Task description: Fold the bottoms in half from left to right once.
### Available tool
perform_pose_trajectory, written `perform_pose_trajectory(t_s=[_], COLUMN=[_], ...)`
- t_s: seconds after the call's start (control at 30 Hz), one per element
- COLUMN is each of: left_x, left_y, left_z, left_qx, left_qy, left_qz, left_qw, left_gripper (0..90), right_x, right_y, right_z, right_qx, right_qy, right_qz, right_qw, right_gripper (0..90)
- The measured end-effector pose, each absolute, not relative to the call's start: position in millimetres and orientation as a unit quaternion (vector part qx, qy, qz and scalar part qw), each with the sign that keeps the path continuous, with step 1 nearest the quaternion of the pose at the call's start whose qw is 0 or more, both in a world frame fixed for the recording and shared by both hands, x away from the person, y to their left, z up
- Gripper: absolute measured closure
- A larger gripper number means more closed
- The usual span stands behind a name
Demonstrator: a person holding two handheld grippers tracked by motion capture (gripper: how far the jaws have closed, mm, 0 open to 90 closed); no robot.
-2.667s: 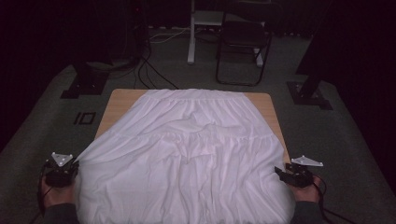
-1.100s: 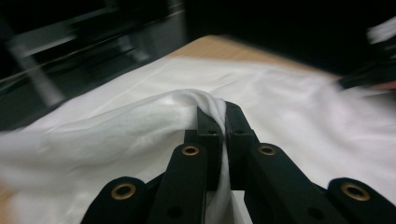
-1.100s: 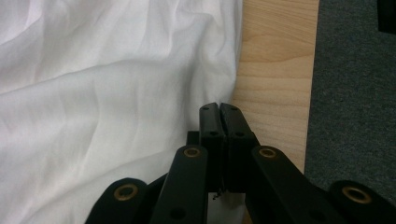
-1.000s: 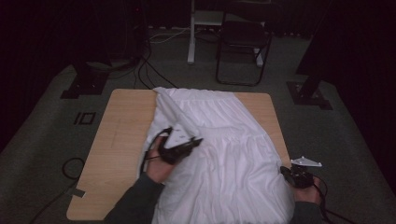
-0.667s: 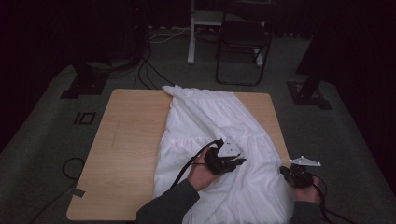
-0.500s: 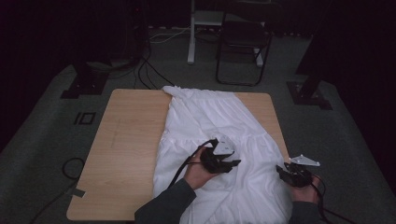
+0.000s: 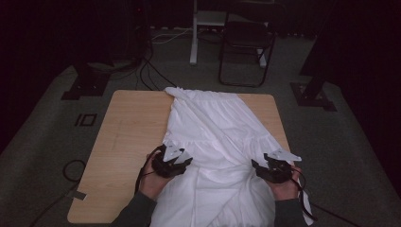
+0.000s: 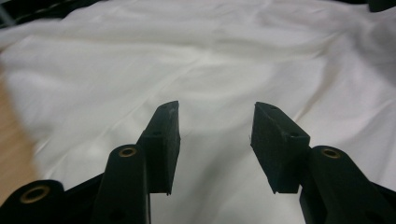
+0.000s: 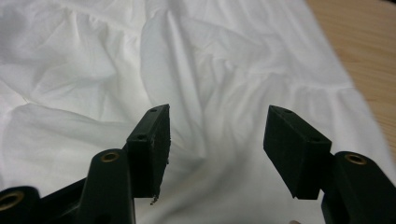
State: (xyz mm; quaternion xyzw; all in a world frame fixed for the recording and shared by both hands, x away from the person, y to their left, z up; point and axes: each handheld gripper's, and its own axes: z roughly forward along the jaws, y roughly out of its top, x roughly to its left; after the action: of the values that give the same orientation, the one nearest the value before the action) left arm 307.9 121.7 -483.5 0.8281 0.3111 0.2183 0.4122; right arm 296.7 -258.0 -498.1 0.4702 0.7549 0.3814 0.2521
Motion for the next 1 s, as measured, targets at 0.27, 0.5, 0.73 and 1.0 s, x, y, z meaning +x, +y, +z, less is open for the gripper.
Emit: perform_pose_trajectory(t_s=[0.27,0.5,0.73,1.0], left_x=[304,306,315,330], left_y=[169,195,200,191], left_z=[-513,-534,-545,-556], left_qx=[0.81,0.801,0.801,0.802], left_qy=[0.384,0.426,0.441,0.447], left_qz=[0.212,0.194,0.17,0.135], left_qw=[0.389,0.373,0.369,0.372], left_gripper=[47.5,43.0,43.0,49.8], right_x=[325,334,323,308], right_y=[-238,-227,-224,-234], right_z=[-517,-542,-534,-503], right_qx=[0.471,0.468,0.426,0.421], right_qy=[0.775,0.799,0.816,0.788], right_qz=[0.37,0.349,0.355,0.397], right_qw=[0.204,0.142,0.161,0.212], right_gripper=[40.5,43.6,84.3,86.9])
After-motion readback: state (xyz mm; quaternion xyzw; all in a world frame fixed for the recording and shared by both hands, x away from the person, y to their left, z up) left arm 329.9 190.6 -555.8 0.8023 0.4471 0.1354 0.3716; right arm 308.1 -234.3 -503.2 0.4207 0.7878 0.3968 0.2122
